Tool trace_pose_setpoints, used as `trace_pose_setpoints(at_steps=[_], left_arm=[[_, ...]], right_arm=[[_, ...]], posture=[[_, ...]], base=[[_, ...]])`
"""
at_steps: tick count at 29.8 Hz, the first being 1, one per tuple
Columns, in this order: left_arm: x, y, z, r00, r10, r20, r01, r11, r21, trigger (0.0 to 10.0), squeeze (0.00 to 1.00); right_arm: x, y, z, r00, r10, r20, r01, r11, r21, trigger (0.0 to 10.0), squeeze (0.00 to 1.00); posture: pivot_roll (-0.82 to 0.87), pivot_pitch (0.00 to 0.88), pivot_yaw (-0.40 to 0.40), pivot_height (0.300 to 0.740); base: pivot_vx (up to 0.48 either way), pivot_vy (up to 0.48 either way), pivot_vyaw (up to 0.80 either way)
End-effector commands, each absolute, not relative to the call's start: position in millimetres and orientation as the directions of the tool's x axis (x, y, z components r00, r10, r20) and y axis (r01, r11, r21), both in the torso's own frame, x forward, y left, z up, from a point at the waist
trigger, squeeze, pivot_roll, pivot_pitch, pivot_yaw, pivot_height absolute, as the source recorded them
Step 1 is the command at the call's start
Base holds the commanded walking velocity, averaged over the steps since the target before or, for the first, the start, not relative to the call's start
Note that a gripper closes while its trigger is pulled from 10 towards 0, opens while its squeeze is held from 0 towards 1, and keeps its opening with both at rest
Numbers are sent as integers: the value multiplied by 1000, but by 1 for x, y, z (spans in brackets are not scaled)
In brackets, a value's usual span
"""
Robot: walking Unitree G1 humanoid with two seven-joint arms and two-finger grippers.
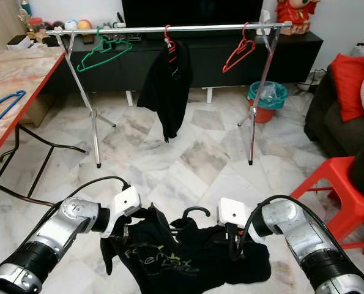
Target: Hang hanger
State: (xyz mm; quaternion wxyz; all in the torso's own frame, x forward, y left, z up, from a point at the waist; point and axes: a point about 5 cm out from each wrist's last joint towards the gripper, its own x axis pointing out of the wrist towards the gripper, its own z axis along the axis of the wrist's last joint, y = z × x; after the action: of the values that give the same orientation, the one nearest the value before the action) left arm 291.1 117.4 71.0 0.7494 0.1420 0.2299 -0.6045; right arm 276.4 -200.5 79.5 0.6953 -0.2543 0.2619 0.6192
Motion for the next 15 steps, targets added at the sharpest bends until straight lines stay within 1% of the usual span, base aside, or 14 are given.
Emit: trace_pose_setpoints(at_steps=[1,3,4,5,7,15], left_arm=[[288,116,70,140,-845,-515,973,215,-87,10000,0],[289,115,69,146,-844,-517,971,221,-88,10000,0],[289,115,69,147,-843,-517,971,223,-87,7451,0],[289,115,68,149,-843,-517,970,226,-88,7451,0],[289,115,68,149,-846,-511,970,227,-92,0,0],[290,114,69,155,-844,-513,969,232,-89,0,0]], right_arm=[[285,-198,91,141,750,-647,-990,116,-80,10000,0],[285,-196,91,140,753,-643,-990,116,-81,10000,0],[285,-195,91,138,754,-642,-990,114,-80,10000,0],[285,-195,91,137,755,-641,-991,112,-79,10000,0],[285,-195,90,139,757,-639,-990,116,-78,10000,0],[287,-193,89,146,759,-634,-989,124,-79,10000,0]], posture=[[-21,0,39,740],[-21,0,39,740],[-20,0,38,740],[-20,0,38,740],[-20,0,39,740],[-19,0,39,740]], base=[[0,0,0],[0,0,0],[0,0,0],[0,0,0],[0,0,0],[0,0,0]])
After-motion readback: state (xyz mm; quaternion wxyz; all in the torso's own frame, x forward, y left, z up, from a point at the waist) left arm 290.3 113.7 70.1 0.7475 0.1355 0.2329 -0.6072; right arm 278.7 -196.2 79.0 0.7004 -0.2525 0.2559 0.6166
